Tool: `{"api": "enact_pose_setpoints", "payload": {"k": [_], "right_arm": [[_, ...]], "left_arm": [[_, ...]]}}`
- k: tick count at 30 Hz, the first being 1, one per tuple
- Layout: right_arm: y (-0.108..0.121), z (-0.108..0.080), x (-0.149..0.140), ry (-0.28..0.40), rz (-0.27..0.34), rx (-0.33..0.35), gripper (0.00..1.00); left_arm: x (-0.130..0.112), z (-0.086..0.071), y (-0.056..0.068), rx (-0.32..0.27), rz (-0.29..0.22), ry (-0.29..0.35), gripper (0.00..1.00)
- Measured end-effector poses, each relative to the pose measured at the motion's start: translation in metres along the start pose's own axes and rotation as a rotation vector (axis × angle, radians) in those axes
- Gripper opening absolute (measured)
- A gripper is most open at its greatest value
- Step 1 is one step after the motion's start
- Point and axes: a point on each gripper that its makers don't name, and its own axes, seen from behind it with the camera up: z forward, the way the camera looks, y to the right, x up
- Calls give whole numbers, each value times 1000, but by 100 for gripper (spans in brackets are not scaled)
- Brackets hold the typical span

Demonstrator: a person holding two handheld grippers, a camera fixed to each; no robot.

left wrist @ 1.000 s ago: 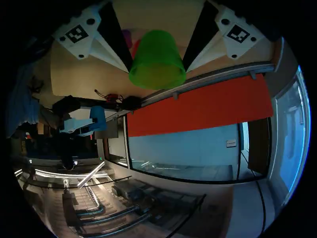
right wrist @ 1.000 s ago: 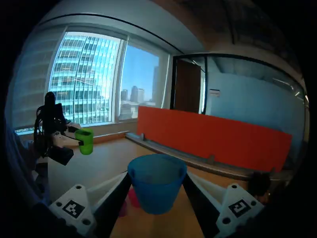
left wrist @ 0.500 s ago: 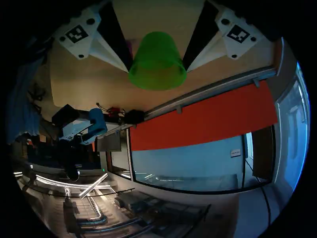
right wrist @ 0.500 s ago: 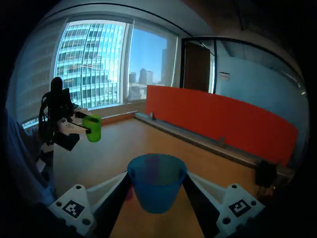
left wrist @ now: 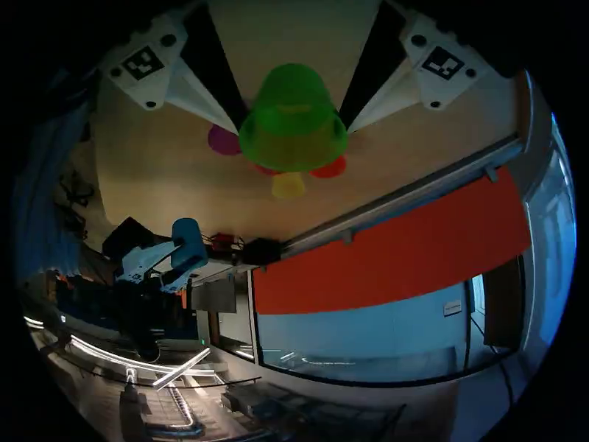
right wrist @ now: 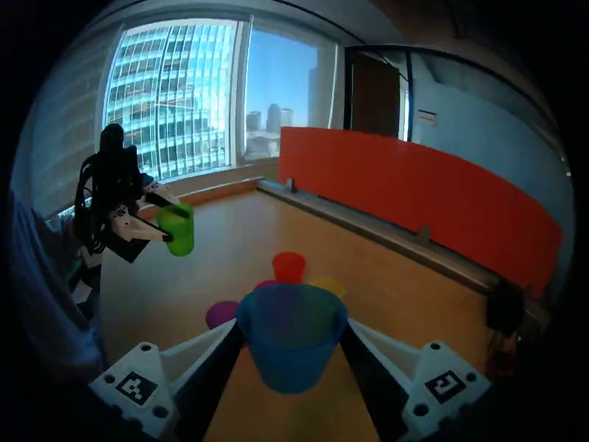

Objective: Pour water

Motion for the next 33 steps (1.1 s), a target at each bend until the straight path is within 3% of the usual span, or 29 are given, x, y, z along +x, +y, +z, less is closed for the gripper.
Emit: {"api": "enact_pose_setpoints", "payload": {"k": [33], "right_arm": [[-8,50,-102,-243,-39,55,90]], "left_arm": [[-90,50,13,-103,14,-243,85]]}}
